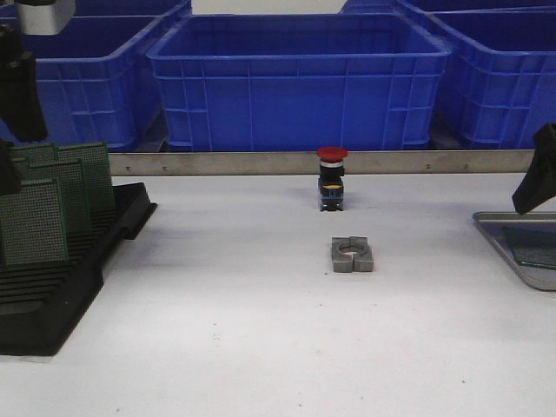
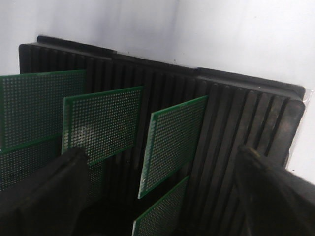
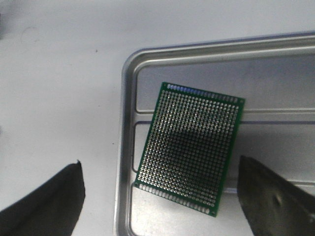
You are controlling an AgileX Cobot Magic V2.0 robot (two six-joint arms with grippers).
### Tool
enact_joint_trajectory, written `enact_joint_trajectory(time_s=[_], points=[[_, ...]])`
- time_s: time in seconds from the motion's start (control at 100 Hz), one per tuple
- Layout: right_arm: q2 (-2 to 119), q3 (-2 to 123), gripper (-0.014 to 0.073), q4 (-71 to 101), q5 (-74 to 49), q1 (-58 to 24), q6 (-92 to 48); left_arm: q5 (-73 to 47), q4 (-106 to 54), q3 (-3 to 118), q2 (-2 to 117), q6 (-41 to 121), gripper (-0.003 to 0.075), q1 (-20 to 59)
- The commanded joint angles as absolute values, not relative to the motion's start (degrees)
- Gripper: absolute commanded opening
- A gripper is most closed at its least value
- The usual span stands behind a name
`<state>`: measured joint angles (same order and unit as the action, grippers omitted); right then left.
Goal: Place circuit board on tray
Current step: 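Grasp a second green board from the rack with the left gripper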
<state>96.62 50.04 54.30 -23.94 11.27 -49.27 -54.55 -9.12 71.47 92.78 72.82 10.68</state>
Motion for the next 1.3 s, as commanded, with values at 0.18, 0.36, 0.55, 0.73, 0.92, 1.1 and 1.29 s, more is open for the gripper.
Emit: enact_joint_trajectory(time_s=[0.18, 0.36, 0.55, 0.73, 0.92, 1.1, 1.29], points=[[94.54, 51.75, 0.0643, 55.06, -23.99, 11.72, -49.44, -51.56, -12.20, 73.21, 96.27, 72.03, 0.0564, 10.46], [94.54, 51.75, 0.0643, 55.06, -24.37, 11.72, -49.44, -51.99, -12.20, 73.21, 98.29, 72.03, 0.0552, 10.46], [94.54, 51.75, 0.0643, 55.06, -24.49, 11.72, -49.44, -56.56, -12.65, 73.21, 98.39, 72.14, 0.0302, 10.46], [94.54, 51.75, 0.0643, 55.06, -24.63, 11.72, -49.44, -58.98, -11.28, 73.61, 98.39, 72.14, -0.0006, 10.46], [94.54, 51.75, 0.0643, 55.06, -25.43, 11.72, -49.44, -67.53, -11.93, 80.19, 98.29, 72.14, -0.0020, 10.46], [94.51, 52.01, 0.0643, 55.11, -29.62, 11.18, -50.69, -73.62, -21.39, 87.30, 98.18, 72.14, -0.0020, 10.46], [94.43, 52.88, 0.0643, 58.90, -34.86, 7.45, -58.66, -73.62, -34.18, 87.95, 98.09, 72.14, -0.0020, 10.99]])
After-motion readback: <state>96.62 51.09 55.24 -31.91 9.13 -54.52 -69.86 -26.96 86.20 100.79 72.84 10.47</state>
